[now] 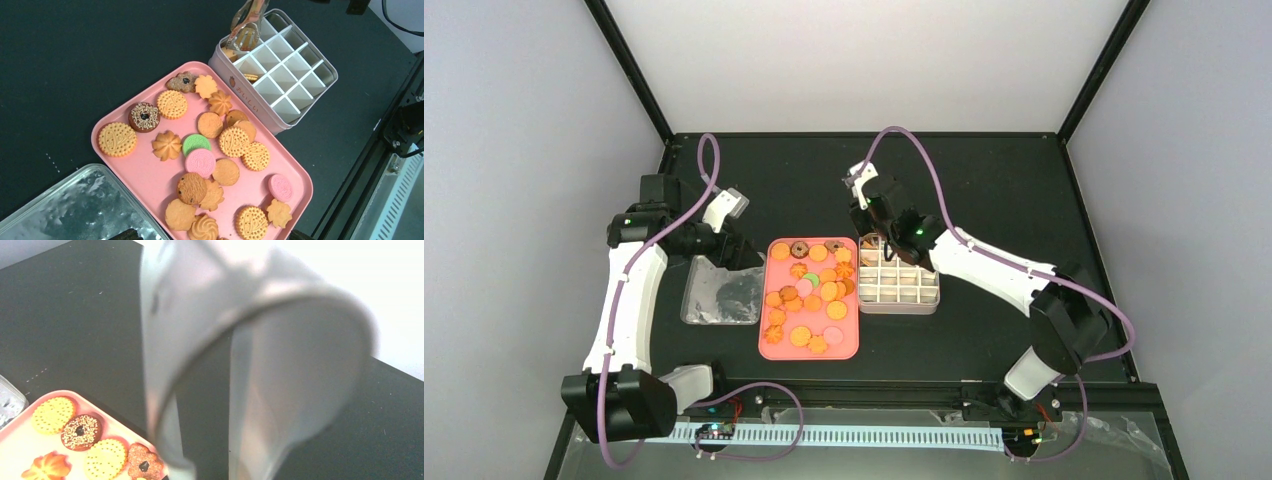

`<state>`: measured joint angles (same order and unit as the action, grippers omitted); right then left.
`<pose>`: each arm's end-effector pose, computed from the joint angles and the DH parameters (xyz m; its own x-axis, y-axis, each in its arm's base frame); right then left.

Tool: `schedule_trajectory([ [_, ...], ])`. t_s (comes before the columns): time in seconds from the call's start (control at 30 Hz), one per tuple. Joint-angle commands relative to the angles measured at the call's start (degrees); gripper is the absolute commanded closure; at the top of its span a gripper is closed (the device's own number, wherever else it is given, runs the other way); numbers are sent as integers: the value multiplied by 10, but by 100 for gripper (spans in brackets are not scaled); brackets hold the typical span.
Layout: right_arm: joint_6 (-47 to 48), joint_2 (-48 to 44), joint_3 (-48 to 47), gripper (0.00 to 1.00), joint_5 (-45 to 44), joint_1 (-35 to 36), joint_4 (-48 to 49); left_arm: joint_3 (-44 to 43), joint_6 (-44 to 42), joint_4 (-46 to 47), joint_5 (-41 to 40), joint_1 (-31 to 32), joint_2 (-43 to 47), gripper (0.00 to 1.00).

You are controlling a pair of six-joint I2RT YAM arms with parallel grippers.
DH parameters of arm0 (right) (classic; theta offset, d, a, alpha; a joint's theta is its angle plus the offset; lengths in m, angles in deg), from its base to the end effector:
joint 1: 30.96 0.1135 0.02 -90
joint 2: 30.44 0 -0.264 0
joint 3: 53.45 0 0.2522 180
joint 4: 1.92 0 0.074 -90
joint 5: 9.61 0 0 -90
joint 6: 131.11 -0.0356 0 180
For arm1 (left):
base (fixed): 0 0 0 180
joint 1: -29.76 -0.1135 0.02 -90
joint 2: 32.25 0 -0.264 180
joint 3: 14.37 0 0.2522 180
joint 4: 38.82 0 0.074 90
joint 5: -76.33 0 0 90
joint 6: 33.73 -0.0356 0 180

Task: Pack the cookies
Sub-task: Place the fake cookies in the empty pocket of the box.

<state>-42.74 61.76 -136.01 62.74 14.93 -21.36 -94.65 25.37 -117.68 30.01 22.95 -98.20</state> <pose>0.2674 0.2604 0.2826 -0.3524 -0.3246 -0.8778 -0.4899 0.8631 -0.1224 0.2012 -0.0007 0.3270 -0.6618 0.2950 -0.6892 0.6398 0.7014 -0.3142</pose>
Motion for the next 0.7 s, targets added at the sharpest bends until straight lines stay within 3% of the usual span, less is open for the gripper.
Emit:
schedule_trajectory([
  [0.0, -4, -37, -26, 68, 4, -3, 7, -6, -5, -9, 2, -5, 6, 22],
  [0.3, -40, -104, 24, 68, 47, 51, 14, -4, -4, -6, 3, -5, 0, 22],
  [0.67, -110, -84, 97, 68, 41, 158, 41, -4, -4, -8, 4, -6, 0, 22],
])
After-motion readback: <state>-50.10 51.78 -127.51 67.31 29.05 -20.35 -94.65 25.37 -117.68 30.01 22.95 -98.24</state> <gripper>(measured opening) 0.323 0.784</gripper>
